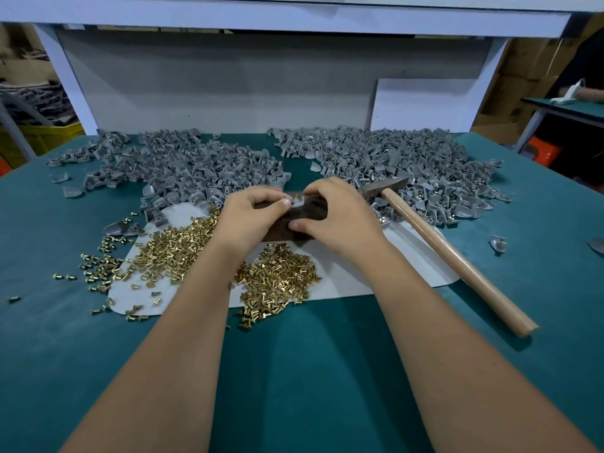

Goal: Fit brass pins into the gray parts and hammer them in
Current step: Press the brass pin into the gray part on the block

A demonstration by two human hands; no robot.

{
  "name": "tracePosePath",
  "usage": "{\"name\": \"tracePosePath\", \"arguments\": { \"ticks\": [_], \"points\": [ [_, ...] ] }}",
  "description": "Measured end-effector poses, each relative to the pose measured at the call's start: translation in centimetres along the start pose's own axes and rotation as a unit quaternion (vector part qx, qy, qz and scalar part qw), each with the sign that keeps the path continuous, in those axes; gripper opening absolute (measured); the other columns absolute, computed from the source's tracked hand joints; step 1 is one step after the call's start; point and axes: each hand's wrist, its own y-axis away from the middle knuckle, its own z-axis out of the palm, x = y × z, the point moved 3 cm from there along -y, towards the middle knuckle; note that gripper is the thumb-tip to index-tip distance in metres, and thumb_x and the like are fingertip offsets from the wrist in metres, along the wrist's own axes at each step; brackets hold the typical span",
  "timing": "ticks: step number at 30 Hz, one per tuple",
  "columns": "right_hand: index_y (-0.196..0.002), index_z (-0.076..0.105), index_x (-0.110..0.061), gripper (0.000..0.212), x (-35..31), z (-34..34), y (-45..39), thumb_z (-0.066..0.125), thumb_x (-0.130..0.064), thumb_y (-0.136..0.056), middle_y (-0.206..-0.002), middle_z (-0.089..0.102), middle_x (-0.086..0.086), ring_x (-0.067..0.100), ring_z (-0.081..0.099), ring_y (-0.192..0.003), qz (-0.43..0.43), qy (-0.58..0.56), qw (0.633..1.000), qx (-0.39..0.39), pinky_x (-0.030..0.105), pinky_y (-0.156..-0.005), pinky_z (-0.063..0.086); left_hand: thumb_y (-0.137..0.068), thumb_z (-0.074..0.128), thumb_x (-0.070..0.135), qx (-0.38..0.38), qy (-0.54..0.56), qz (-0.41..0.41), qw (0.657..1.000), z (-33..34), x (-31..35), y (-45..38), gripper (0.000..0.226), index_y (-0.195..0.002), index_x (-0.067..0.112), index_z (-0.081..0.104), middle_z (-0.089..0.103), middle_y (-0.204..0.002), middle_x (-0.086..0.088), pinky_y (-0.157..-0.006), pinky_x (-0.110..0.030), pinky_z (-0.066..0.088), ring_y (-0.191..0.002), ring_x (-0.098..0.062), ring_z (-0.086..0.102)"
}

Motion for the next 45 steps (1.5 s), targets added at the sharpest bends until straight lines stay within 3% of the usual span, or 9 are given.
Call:
{"name": "tracePosePath", "arguments": {
  "ticks": [7,16,21,28,31,33,36,42,45],
  "points": [
    [-0.110,0.057,-0.026,0.045,0.2,0.8,0.1,0.072,-0.051,-0.075,-0.109,0.055,-0.010,0.015,0.054,-0.098,0.024,0.043,0.998,0.041,0.034,-0.081,0.045,-0.090,0.069,0.012,0.024,-0.059,0.057,0.996,0.3,-0.5,-0.5,0.011,-0.087,0.022,0.074,0.066,-0.094,0.019,-0.069,0.001,0.042,-0.077,0.019,0.057],
    [-0.114,0.060,-0.019,0.030,0.2,-0.4,1.3,0.048,-0.039,-0.095,-0.111,0.059,-0.004,0.016,0.051,-0.104,-0.004,0.065,0.992,0.108,0.035,-0.092,0.041,-0.090,0.068,0.026,0.049,-0.175,0.047,0.982,0.4,-0.8,-0.6,0.008,-0.096,0.027,0.073,0.067,-0.110,0.006,-0.097,-0.045,0.050,-0.111,-0.022,0.056],
    [-0.112,0.061,-0.018,0.022,2.9,-3.1,3.0,0.050,-0.024,-0.094,-0.109,0.057,0.002,0.020,0.049,-0.100,0.110,0.150,0.971,0.151,0.034,-0.086,0.038,-0.091,0.068,0.030,0.059,-0.165,0.031,0.984,0.3,-0.7,0.0,0.012,-0.083,0.038,0.067,0.060,-0.091,0.018,-0.055,-0.028,0.048,-0.076,-0.015,0.061],
    [-0.119,0.054,-0.007,0.035,6.0,-5.6,5.3,0.045,-0.031,-0.096,-0.123,0.054,0.016,0.033,0.046,-0.114,0.276,0.283,0.916,0.063,0.040,-0.088,0.040,-0.092,0.065,0.031,0.056,-0.170,0.025,0.984,0.3,-0.3,0.3,0.012,-0.084,0.040,0.064,0.063,-0.091,0.014,-0.054,-0.025,0.043,-0.062,-0.013,0.055],
    [-0.120,0.055,-0.006,0.034,6.0,-5.4,5.1,0.041,-0.029,-0.099,-0.122,0.056,0.016,0.032,0.047,-0.115,0.282,0.296,0.912,0.039,0.038,-0.085,0.041,-0.092,0.065,0.034,0.062,-0.197,0.033,0.978,0.3,-0.2,0.5,0.010,-0.084,0.040,0.064,0.065,-0.103,0.010,-0.080,-0.038,0.052,-0.085,-0.021,0.060],
    [-0.120,0.056,-0.007,0.030,6.1,-5.4,4.9,0.044,-0.023,-0.098,-0.122,0.056,0.016,0.033,0.048,-0.115,0.292,0.293,0.910,0.032,0.037,-0.083,0.042,-0.090,0.067,0.036,0.085,-0.238,0.047,0.966,0.2,0.0,0.6,0.008,-0.085,0.041,0.063,0.051,-0.109,0.018,-0.109,-0.042,0.030,-0.125,-0.020,0.047],
    [-0.114,0.058,-0.008,0.023,6.3,-5.4,4.7,0.049,-0.018,-0.096,-0.116,0.059,0.015,0.033,0.051,-0.110,0.308,0.269,0.912,0.033,0.035,-0.072,0.040,-0.090,0.068,0.038,0.091,-0.256,0.042,0.961,0.1,0.0,0.5,0.011,-0.082,0.043,0.062,0.039,-0.094,0.031,-0.110,-0.041,0.013,-0.139,-0.011,0.027],
    [-0.110,0.049,-0.010,0.017,5.2,-6.2,4.2,0.053,-0.016,-0.095,-0.109,0.057,0.014,0.032,0.059,-0.090,0.299,0.241,0.919,0.092,0.033,-0.059,0.034,-0.089,0.067,0.040,0.091,-0.249,0.040,0.963,0.3,-0.3,0.2,0.007,-0.084,0.043,0.064,0.040,-0.092,0.033,-0.109,-0.043,0.014,-0.136,-0.008,0.025],
    [-0.102,0.046,-0.011,0.011,4.0,-6.9,4.3,0.051,-0.019,-0.097,-0.093,0.062,0.010,0.027,0.047,-0.067,0.263,0.236,0.924,0.143,0.028,-0.046,0.023,-0.090,0.067,0.040,0.101,-0.253,0.042,0.961,0.4,-0.3,0.2,0.004,-0.086,0.042,0.066,0.043,-0.092,0.034,-0.106,-0.042,0.018,-0.131,-0.012,0.025]
  ]
}}
